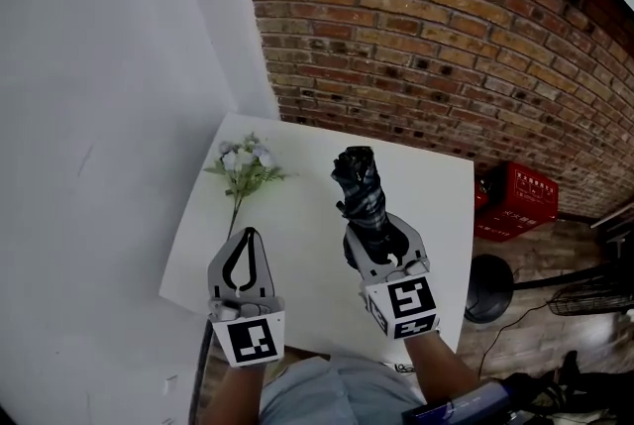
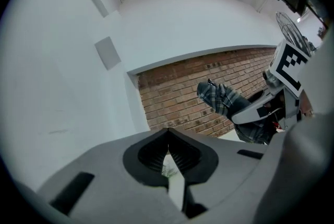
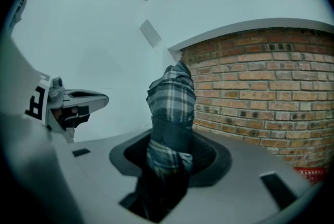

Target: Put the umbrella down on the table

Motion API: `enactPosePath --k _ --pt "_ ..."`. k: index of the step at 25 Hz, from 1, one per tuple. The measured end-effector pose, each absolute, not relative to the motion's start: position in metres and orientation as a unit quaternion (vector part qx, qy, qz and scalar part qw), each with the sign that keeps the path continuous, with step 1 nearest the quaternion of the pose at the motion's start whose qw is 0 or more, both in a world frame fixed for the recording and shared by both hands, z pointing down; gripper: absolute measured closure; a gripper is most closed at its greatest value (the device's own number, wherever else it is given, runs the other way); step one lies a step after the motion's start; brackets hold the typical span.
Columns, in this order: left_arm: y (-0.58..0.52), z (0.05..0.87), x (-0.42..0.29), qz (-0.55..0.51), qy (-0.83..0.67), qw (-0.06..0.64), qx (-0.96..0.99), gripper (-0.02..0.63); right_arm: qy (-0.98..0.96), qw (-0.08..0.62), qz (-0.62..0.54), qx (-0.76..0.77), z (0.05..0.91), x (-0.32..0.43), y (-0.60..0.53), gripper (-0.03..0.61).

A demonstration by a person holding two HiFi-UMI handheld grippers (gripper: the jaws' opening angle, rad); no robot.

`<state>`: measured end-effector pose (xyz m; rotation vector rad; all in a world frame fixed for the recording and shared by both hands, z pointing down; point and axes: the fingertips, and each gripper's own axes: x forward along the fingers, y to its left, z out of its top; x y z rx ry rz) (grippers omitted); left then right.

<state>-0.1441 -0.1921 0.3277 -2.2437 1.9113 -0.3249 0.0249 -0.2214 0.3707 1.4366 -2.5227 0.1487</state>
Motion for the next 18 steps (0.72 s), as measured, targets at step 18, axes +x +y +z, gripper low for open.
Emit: enactPosePath --k 18 --pt "-0.243 0.383 -0.164 -0.139 0.627 0.046 -0.765 0.605 -0.847 0.182 0.109 0.487 0.455 0.005 -0.257 0.396"
